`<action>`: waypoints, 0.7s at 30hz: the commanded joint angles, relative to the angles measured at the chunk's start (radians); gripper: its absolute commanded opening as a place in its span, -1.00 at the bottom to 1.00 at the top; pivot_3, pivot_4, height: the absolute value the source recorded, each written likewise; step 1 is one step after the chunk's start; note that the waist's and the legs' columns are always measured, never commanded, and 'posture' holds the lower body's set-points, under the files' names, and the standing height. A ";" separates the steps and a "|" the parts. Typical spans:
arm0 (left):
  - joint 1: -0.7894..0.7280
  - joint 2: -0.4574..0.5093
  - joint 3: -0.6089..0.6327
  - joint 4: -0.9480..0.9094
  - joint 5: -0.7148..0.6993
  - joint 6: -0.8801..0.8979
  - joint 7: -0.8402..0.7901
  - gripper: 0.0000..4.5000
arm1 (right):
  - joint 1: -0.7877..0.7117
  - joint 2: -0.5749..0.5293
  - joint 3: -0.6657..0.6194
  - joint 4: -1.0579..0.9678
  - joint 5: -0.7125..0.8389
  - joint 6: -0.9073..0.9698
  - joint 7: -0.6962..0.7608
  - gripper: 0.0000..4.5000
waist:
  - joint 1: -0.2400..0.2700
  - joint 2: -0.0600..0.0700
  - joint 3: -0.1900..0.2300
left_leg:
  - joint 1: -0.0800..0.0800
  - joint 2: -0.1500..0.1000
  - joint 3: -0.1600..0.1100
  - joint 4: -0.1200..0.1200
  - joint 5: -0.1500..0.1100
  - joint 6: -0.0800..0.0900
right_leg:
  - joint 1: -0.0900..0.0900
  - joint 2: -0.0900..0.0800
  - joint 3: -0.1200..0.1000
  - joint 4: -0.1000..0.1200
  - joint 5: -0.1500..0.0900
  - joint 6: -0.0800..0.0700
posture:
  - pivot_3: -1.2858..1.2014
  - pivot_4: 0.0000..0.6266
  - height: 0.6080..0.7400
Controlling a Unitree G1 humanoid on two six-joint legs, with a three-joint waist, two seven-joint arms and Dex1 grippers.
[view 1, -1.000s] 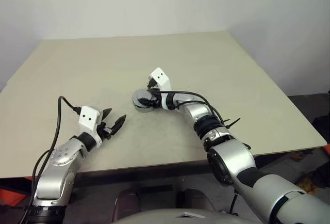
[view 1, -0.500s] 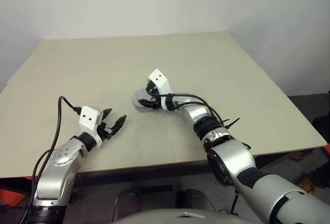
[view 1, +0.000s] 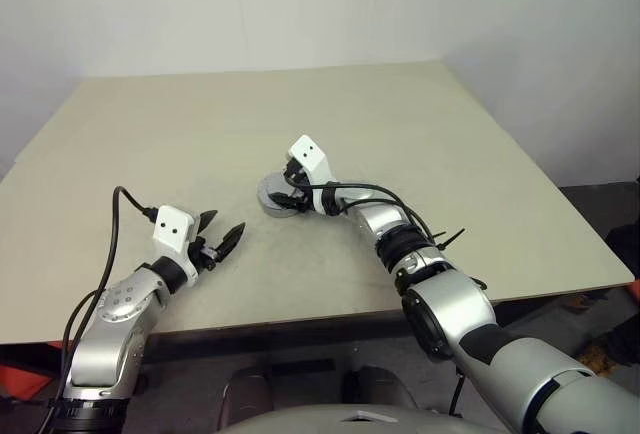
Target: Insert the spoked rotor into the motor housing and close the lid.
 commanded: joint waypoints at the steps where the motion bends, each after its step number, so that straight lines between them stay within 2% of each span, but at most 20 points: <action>1: -0.009 0.005 0.011 -0.031 -0.001 -0.023 -0.004 0.54 | -0.010 -0.001 0.003 0.018 -0.012 0.012 -0.018 0.30 | -0.001 0.000 0.000 | 0.000 0.000 0.000 0.000 0.000 0.000 | 0.000 0.000 0.000 0.000 0.000 0.000 | 0.03 -1.00 1.00; 15: -0.002 -0.003 0.016 -0.040 -0.006 -0.023 0.004 0.54 | 0.005 -0.013 0.030 0.066 -0.037 -0.010 -0.031 0.30 | 0.000 0.000 0.000 | 0.004 0.000 0.000 0.000 0.000 0.000 | 0.003 0.000 0.000 0.001 -0.003 0.006 | 0.03 -1.00 1.00; 21: -0.105 -0.074 0.090 0.010 -0.081 0.086 0.121 0.54 | -0.008 -0.019 0.024 0.077 -0.033 -0.014 -0.032 0.30 | 0.002 0.000 0.000 | 0.005 0.000 0.000 0.000 0.000 0.000 | 0.005 0.000 0.000 0.001 -0.003 0.006 | 0.03 -1.00 1.00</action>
